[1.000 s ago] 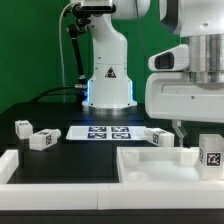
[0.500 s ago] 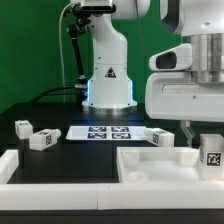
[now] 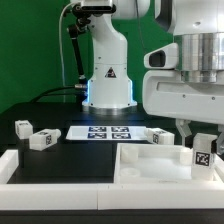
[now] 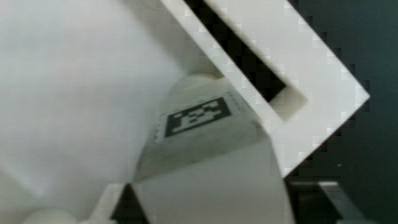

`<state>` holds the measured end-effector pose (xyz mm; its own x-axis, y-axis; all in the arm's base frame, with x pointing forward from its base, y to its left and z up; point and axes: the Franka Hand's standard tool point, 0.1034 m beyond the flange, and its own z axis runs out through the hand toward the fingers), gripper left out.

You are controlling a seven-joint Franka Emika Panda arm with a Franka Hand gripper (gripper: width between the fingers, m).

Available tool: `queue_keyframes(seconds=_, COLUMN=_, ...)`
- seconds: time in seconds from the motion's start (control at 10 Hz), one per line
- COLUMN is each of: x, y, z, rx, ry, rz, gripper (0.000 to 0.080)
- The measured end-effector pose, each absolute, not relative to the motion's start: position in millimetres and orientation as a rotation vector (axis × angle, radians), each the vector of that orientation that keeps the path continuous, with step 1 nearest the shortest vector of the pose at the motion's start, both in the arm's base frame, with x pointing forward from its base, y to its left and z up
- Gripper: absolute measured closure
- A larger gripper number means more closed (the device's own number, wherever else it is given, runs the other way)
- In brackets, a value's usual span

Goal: Assemble square table

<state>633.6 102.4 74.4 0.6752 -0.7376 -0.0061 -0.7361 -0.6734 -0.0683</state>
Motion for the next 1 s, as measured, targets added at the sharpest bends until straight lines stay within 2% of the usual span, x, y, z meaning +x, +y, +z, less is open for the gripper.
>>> queue_keyframes(seconds=0.4, x=633.5, y=99.4, z=74.4, rx=-2.821, ry=1.239, rz=-0.037, gripper=0.0475)
queue_keyframes(seconds=0.5, x=634.2, y=99.7, z=76.2, rx=-2.818, ry=1.24, rz=-0.036, gripper=0.0398)
queue_keyframes(seconds=0.6, x=634.8, y=99.7, z=88.6, rx=-2.81, ry=1.244, rz=-0.025, gripper=0.0226)
queue_keyframes(seconds=0.7, x=634.3, y=99.7, z=101.0, rx=-2.801, ry=1.235, rz=-0.037, gripper=0.0173)
queue_keyframes(seconds=0.9, x=628.5, y=103.7, z=120.9, rx=-2.786, ry=1.227, rz=-0.043, gripper=0.0154)
queue_keyframes(seconds=1.0, x=628.2, y=103.2, z=119.6, rx=-2.787, ry=1.228, rz=-0.044, gripper=0.0154)
